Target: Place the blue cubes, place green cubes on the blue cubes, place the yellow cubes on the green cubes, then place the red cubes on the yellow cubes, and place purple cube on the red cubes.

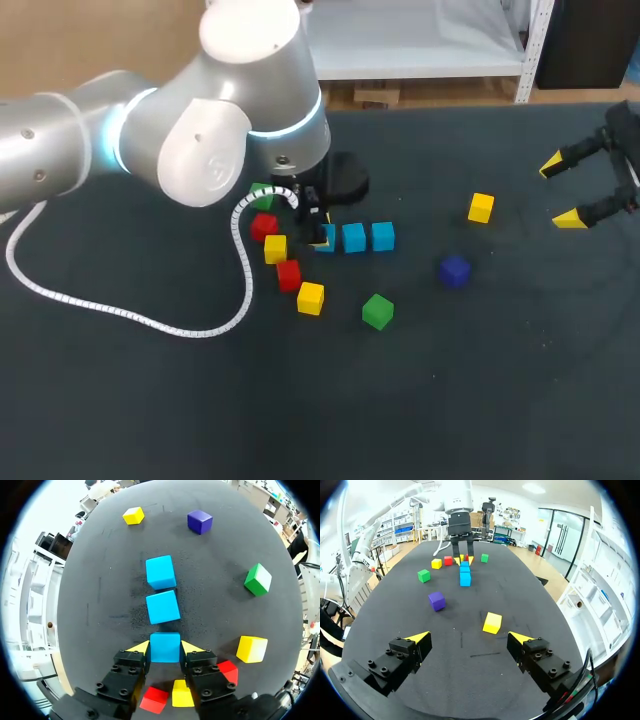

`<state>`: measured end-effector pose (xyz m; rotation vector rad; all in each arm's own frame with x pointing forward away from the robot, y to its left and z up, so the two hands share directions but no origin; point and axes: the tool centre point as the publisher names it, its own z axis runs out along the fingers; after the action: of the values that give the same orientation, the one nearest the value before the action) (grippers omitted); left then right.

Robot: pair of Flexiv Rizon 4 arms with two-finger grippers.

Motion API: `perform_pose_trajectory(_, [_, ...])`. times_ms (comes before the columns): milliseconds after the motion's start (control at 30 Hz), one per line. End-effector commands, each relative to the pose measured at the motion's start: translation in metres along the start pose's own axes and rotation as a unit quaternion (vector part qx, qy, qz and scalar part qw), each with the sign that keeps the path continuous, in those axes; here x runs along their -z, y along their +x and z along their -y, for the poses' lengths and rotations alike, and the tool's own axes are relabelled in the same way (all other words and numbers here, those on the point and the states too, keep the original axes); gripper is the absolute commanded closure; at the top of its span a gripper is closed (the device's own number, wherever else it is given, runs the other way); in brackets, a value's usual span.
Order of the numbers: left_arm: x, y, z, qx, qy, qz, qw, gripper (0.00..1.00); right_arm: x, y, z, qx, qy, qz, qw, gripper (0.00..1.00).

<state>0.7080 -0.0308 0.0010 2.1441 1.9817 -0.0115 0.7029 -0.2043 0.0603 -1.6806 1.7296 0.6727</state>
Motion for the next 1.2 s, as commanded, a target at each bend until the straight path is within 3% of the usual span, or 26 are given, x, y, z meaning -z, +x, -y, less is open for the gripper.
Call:
perform_pose_trajectory(33, [-0.002, -0.001, -0.003, 0.000, 0.002, -0.002, 1.000, 0.90, 0.000, 0.000, -0.001, 0.000, 0.001, 0.000, 1.000, 0.00])
perform_pose_trajectory(433, [-0.002, -0.002, -0.003, 0.001, 0.005, -0.006, 1.000, 0.58, 0.000, 0.000, -0.001, 0.000, 0.001, 0.000, 1.000, 0.00])
perform_pose_trajectory(767, [-0.003, -0.003, -0.003, 0.002, 0.006, -0.010, 1.000, 0.44, 0.000, 0.000, -0.001, 0.000, 0.001, 0.000, 1.000, 0.00])
perform_pose_trajectory(833, [-0.002, -0.003, -0.003, 0.004, 0.007, -0.011, 1.000, 0.31, 0.000, 0.000, -0.001, 0.000, 0.001, 0.000, 1.000, 0.00])
perform_pose_trajectory(933, [0.002, -0.002, -0.004, 0.007, 0.007, -0.010, 1.000, 0.01, 0.000, 0.000, -0.001, 0.000, 0.001, 0.000, 1.000, 0.00])
perform_pose_trajectory(1200, [0.033, 0.013, 0.005, 0.021, 0.014, 0.039, 0.999, 0.00, 0.000, 0.000, -0.001, 0.000, 0.001, 0.000, 1.000, 0.00])
